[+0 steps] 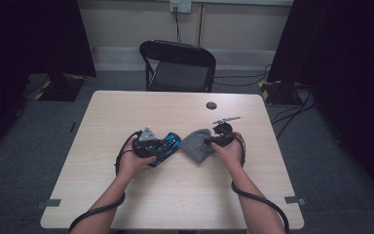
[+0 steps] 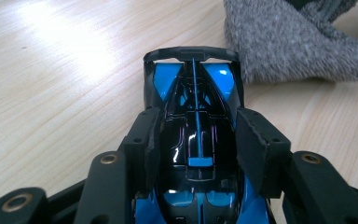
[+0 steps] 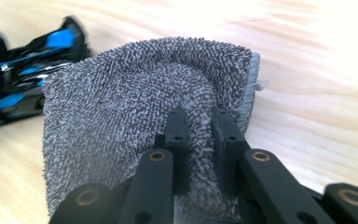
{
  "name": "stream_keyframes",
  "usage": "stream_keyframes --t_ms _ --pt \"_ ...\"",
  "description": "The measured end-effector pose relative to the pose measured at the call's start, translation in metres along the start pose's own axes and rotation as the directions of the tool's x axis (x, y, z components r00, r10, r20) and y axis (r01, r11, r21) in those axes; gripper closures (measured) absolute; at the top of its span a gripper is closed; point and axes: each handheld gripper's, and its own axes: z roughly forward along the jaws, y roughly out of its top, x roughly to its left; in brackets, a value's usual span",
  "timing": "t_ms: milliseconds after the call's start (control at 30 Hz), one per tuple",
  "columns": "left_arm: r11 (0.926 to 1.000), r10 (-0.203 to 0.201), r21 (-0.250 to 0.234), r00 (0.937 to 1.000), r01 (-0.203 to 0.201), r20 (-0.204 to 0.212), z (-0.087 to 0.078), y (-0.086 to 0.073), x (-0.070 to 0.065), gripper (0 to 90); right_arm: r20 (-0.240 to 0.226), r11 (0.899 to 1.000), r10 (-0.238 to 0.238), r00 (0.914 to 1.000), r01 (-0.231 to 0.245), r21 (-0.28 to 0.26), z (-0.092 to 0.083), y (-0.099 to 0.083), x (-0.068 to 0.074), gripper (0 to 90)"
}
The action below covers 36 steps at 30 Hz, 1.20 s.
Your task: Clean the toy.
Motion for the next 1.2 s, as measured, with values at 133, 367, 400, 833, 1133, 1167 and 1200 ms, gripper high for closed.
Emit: stream_keyframes --t_ms 133,367,400,833,1133,1167,1200 --pt "1.0 -0.001 0.0 1.0 0.001 0.001 0.0 0.0 0.0 51.4 0.002 1.0 0.017 0.9998 -0.017 -0.011 -0.003 0.001 -0.004 78.9" --pt "1.0 0.001 0.002 1.0 -0.001 0.001 0.0 0.0 0.0 51.4 -0.012 0.998 0.036 0.9993 -0.037 -0.051 -0.019 0.003 -0.013 78.9" --pt "1.0 0.001 0.002 1.0 -0.001 0.001 0.0 0.0 0.0 51.4 -0.012 0.998 0.036 0.9993 -0.037 -0.051 -0.019 0.003 -0.013 78.9" --pt "1.0 0.006 0.006 1.0 -0.006 -0.002 -0.001 0.0 0.0 51.4 -0.071 0.996 -0.03 0.997 0.023 -0.088 -0.05 -0.009 0.004 78.9" --pt "1.0 0.004 0.004 1.0 -0.004 -0.002 -0.001 0.0 0.0 51.4 -0.115 0.995 -0.08 0.9902 0.072 -0.069 -0.051 -0.021 0.023 78.9" --pt "1.0 0.007 0.005 1.0 -0.007 -0.003 -0.001 0.0 0.0 51.4 -0.117 0.994 -0.088 0.9892 0.08 -0.07 -0.051 -0.022 0.025 78.9" --pt "1.0 0.007 0.004 1.0 -0.007 -0.002 0.0 0.0 -0.001 51.4 -0.127 0.994 -0.097 0.9871 0.088 -0.069 -0.05 -0.023 0.029 78.9"
